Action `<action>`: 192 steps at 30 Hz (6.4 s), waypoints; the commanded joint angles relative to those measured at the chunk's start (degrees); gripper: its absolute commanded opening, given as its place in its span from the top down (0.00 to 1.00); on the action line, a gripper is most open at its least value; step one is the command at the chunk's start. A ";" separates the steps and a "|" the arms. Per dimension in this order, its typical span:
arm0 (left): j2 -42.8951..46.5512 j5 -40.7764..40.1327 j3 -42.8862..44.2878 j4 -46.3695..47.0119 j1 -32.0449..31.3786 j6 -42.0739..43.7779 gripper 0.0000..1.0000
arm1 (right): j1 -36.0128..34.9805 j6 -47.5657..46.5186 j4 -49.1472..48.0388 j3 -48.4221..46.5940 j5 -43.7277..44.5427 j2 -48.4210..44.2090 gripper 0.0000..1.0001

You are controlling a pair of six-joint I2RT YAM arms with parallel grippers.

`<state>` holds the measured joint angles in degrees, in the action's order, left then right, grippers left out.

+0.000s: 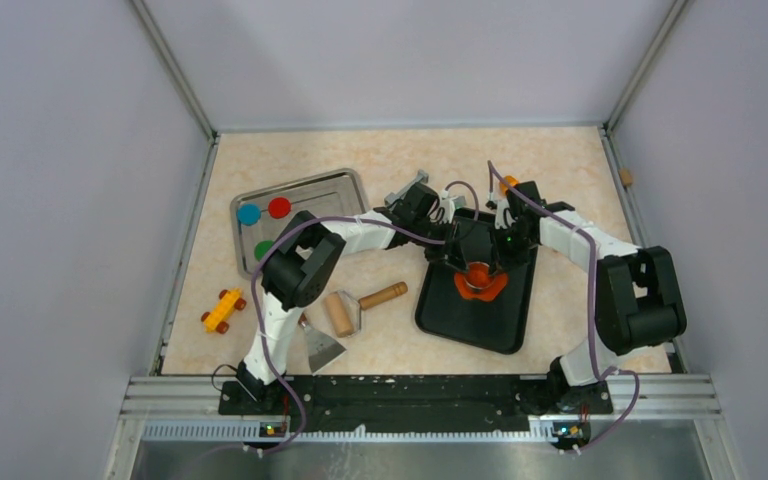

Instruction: Roll out the dumpling wrappers from the dough

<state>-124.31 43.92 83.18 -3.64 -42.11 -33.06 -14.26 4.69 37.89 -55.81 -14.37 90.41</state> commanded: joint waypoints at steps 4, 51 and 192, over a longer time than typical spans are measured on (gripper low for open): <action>1.55 0.60 2.54 1.15 0.71 1.42 0.75 | 0.95 -1.36 2.37 -4.93 -2.59 -1.23 0.89; -0.22 4.48 -1.64 2.54 0.04 -6.13 0.67 | 5.40 -2.49 2.87 -1.21 -9.82 0.38 0.76; -12.16 -4.17 16.10 -16.66 1.68 15.34 1.00 | -0.03 14.86 2.54 4.85 -20.82 8.89 1.00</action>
<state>-132.25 49.71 98.70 -25.85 -39.70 -21.19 -8.69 22.17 39.99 -52.58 -33.65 96.40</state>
